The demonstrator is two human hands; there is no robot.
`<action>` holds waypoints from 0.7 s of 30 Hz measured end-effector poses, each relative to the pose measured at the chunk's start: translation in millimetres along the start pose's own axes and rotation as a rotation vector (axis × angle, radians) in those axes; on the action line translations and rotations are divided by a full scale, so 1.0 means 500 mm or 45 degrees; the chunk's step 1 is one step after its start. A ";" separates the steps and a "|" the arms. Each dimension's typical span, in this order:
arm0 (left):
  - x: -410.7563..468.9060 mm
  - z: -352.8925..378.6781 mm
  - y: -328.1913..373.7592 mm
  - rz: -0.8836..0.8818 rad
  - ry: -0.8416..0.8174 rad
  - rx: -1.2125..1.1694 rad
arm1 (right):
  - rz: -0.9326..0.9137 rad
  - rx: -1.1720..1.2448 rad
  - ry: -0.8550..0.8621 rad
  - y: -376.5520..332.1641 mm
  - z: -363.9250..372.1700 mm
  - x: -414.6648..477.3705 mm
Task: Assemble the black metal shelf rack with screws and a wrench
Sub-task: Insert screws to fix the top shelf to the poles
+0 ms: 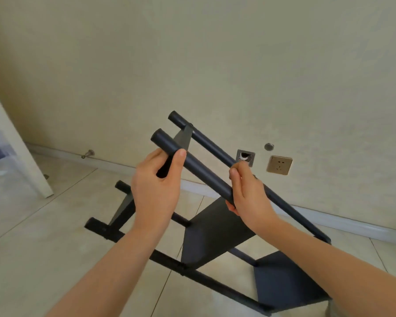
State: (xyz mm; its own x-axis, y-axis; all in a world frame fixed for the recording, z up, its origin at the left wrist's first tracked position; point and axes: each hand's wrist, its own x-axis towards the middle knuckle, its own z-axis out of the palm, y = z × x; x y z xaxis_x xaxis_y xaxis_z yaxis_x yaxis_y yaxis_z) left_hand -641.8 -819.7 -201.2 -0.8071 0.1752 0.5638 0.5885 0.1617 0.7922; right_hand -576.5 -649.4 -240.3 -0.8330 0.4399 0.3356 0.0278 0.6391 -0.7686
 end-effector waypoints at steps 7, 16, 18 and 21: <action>-0.106 -0.060 -0.154 -0.468 0.005 -0.146 | -0.090 -0.206 -0.226 0.063 0.089 -0.031; -0.210 -0.088 -0.330 -1.058 -0.049 -0.391 | -0.056 -0.352 -0.507 0.137 0.181 -0.080; -0.226 -0.090 -0.348 -1.104 -0.064 -0.439 | -0.016 -0.296 -0.498 0.146 0.190 -0.089; -0.248 -0.099 -0.372 -1.150 -0.120 -0.472 | -0.013 -0.279 -0.566 0.164 0.201 -0.104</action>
State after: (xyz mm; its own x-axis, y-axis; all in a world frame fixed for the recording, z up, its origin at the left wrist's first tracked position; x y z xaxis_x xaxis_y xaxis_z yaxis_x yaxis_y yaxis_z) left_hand -653.6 -919.4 -407.0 -0.9296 0.2153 -0.2991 -0.3143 -0.0394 0.9485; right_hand -586.3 -683.5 -375.5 -0.9876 0.1518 0.0407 0.0945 0.7807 -0.6177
